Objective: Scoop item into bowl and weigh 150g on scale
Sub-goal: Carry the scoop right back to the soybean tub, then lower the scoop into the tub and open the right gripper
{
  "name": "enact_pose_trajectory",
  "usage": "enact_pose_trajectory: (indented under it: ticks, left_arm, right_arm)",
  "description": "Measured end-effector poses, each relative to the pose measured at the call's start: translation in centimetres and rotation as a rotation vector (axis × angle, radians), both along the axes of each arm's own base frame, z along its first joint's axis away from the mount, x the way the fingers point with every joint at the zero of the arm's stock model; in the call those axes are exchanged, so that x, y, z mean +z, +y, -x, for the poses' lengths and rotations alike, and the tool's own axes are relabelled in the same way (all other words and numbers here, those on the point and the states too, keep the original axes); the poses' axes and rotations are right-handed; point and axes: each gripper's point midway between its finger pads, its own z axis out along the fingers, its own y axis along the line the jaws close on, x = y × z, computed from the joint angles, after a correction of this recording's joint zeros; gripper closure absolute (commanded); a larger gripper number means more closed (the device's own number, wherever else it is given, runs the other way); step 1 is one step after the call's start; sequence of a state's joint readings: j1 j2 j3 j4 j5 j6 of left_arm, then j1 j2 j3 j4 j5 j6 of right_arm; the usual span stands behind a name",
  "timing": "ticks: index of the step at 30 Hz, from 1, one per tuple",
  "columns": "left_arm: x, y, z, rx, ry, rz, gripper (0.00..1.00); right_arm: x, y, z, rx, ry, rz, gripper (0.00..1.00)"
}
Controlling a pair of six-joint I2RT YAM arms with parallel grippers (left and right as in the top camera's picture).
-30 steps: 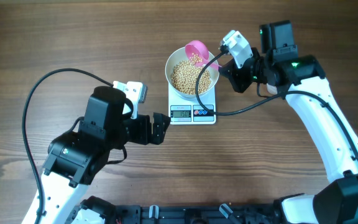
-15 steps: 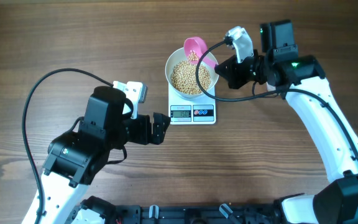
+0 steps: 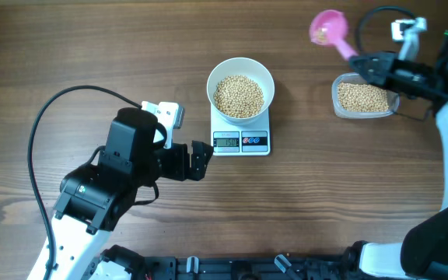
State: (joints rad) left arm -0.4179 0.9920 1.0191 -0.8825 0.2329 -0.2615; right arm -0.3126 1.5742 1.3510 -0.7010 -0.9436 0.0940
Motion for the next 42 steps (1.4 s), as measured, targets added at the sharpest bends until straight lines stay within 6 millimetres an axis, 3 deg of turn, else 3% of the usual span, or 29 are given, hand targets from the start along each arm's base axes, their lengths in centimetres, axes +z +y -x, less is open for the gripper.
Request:
enact_pose_trajectory:
  ticks: [2,4,11,14,19,24,27,28,29,32,34,37,39,41,42]
  left_arm:
    - [0.0,0.0,0.0,0.0,0.0,0.0,0.0]
    - [0.0,0.0,0.0,0.0,-0.001,0.0,0.0]
    - [0.0,0.0,0.0,0.0,0.0,0.0,0.0]
    - [0.0,0.0,0.0,0.0,0.0,0.0,0.0]
    - [0.0,0.0,0.0,0.0,0.0,0.0,0.0]
    - [0.0,0.0,0.0,-0.001,0.0,0.0,0.0]
    - [0.0,0.0,0.0,-0.001,0.0,0.0,0.0]
    - [0.0,0.0,0.0,0.0,0.0,0.0,0.0]
    - [0.0,0.0,0.0,0.0,0.0,0.0,0.0]
    - [0.0,0.0,0.0,0.0,0.0,0.0,0.0]
    - [0.0,0.0,0.0,0.0,0.0,0.0,0.0]
    - [0.0,0.0,0.0,0.0,0.0,0.0,0.0]
    - [0.0,0.0,0.0,0.0,0.0,0.0,0.0]
    - [0.0,0.0,0.0,0.0,0.0,0.0,0.0]
    - [0.0,0.0,0.0,0.0,0.0,0.0,0.0]
  right_arm:
    - [-0.5,-3.4,0.8,-0.081,0.041,-0.013,0.96]
    - [-2.9,-7.6,2.9,-0.177,0.134,0.092,0.96]
    - [-6.7,-12.1,5.0,-0.267,0.283,0.419,0.96]
    - [-8.5,-10.3,5.2,-0.168,0.351,0.724,0.96]
    - [-8.6,-7.8,4.7,-0.084,0.344,1.011,0.96]
    - [-8.6,-8.5,5.0,-0.102,0.363,1.087,0.96]
    - [-9.4,-7.6,5.1,-0.071,0.361,1.039,0.94]
    - [-9.4,-7.3,4.9,-0.068,0.351,1.025,0.79]
    - [-9.4,-7.3,4.9,-0.067,0.35,1.022,0.72]
    - [-9.3,-7.1,4.6,-0.068,0.337,1.014,0.68]
    - [-9.3,-7.1,4.5,-0.072,0.331,1.014,0.48]
    - [-9.1,-7.1,4.0,-0.093,0.317,1.003,0.0]
    - [-8.8,-7.1,3.6,-0.12,0.303,0.994,0.0]
    - [-6.8,-7.2,3.3,-0.172,0.237,0.986,0.0]
    - [-4.7,-7.2,3.5,-0.208,0.183,0.98,0.0]
